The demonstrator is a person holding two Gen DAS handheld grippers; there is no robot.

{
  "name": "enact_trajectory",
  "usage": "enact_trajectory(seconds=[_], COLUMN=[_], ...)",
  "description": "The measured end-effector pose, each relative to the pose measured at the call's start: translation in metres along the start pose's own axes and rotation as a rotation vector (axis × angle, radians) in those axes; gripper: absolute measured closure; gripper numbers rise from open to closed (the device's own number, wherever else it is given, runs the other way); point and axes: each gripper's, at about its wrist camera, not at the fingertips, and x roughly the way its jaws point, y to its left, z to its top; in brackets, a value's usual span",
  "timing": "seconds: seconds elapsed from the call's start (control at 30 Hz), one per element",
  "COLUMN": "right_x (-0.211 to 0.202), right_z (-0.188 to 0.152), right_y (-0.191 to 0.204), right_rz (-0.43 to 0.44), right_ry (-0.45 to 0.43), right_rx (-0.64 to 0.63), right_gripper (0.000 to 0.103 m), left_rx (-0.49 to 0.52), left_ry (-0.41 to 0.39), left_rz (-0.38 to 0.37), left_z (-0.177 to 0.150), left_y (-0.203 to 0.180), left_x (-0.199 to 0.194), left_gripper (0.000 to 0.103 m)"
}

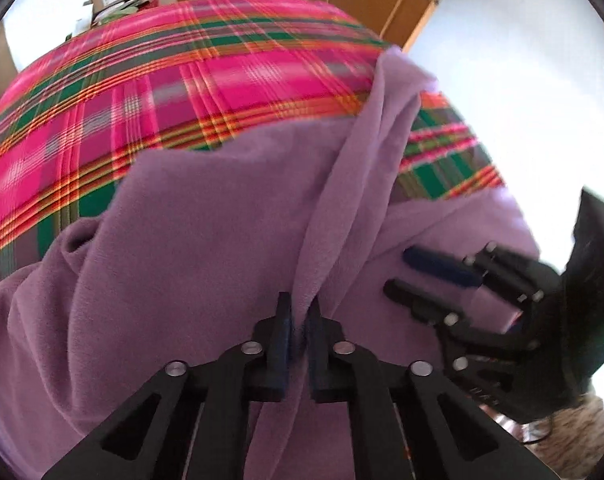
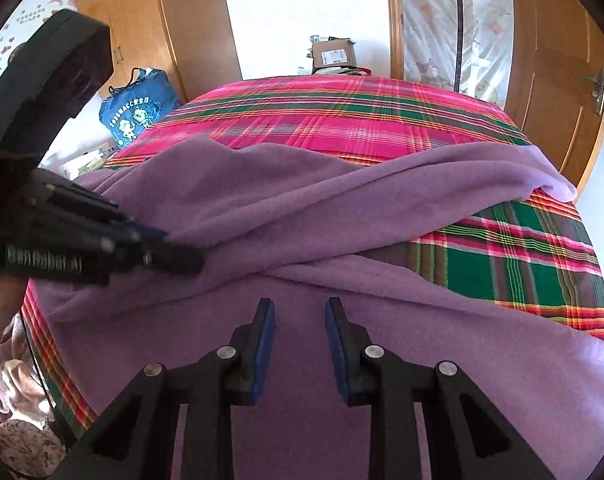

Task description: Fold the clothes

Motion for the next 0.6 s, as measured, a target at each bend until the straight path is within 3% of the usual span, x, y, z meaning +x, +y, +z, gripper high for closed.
enact_trajectory(seconds=[0.4, 0.6], right_x=[0.002, 0.009], right_z=[0.009, 0.022], right_y=[-0.005, 0.005], right_rz=[0.025, 0.042], right_ry=[-0.017, -0.025], right_rx=[0.018, -0.02], right_gripper=[0.075, 0.075], left_rx=[-0.064, -0.087], left_ry=[-0.248, -0.333], left_rz=[-0.084, -0.072], left_z=[0.012, 0.021], left_y=[0.013, 0.018], left_x=[-0.065, -0.09], left_gripper=[0.098, 0.098])
